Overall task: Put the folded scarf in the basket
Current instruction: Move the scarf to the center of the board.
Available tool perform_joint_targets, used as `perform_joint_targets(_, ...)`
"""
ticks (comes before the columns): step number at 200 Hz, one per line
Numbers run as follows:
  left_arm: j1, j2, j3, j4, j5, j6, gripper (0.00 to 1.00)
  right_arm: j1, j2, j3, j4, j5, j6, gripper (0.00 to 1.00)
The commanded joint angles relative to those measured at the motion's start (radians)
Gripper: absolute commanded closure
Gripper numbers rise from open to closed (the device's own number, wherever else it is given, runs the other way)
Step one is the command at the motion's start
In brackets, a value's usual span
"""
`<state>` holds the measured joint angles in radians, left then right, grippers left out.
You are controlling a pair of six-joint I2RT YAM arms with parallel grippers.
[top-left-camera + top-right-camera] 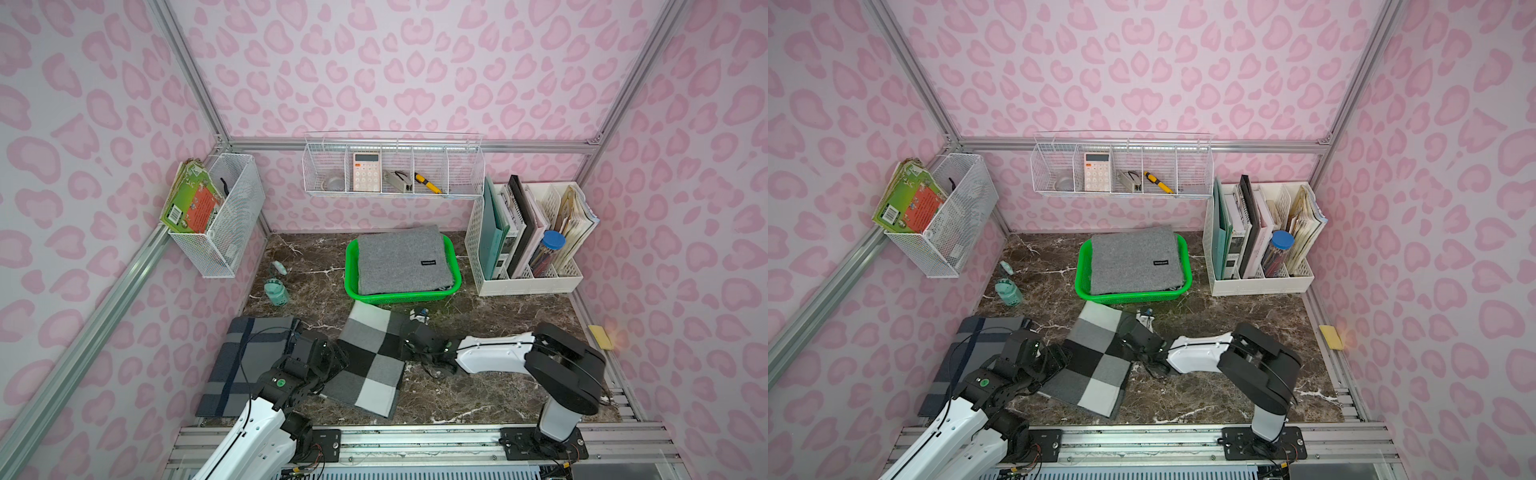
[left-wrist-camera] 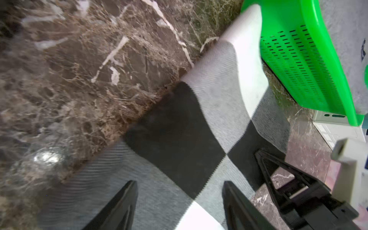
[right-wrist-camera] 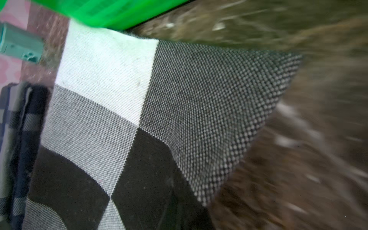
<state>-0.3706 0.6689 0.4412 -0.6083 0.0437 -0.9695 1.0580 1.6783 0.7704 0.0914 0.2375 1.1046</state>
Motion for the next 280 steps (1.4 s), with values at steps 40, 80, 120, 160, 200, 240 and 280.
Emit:
perform_joint_targets(40, -0.010, 0.141, 0.009, 0.186, 0.100, -0.023, 0.28, -0.019, -0.442, -0.362, -0.245, 0.173, 0.199, 0.50)
perform_joint_targets(80, -0.046, 0.171, 0.010, 0.164, 0.120, -0.053, 0.28, -0.091, -0.580, -0.317, -0.293, 0.271, 0.035, 0.27)
perform_joint_targets(120, -0.097, 0.175, 0.007, 0.101, 0.169, -0.064, 0.28, -0.290, -0.537, -0.309, -0.095, 0.052, -0.150, 0.25)
perform_joint_targets(160, -0.163, 0.123, -0.021, 0.050, 0.161, -0.096, 0.28, -0.354, -0.415, -0.248, -0.081, -0.018, -0.167, 0.27)
perform_joint_targets(200, -0.211, 0.072, -0.061, 0.042, 0.157, -0.099, 0.28, -0.367, -0.309, -0.245, -0.034, -0.086, -0.146, 0.28)
perform_joint_targets(240, -0.241, 0.114, -0.106, 0.093, 0.115, -0.118, 0.34, -0.367, -0.249, -0.258, -0.020, -0.098, -0.092, 0.34)
perform_joint_targets(280, -0.293, 0.172, -0.140, 0.217, 0.087, -0.150, 0.47, -0.367, -0.259, -0.280, -0.010, -0.089, -0.066, 0.43)
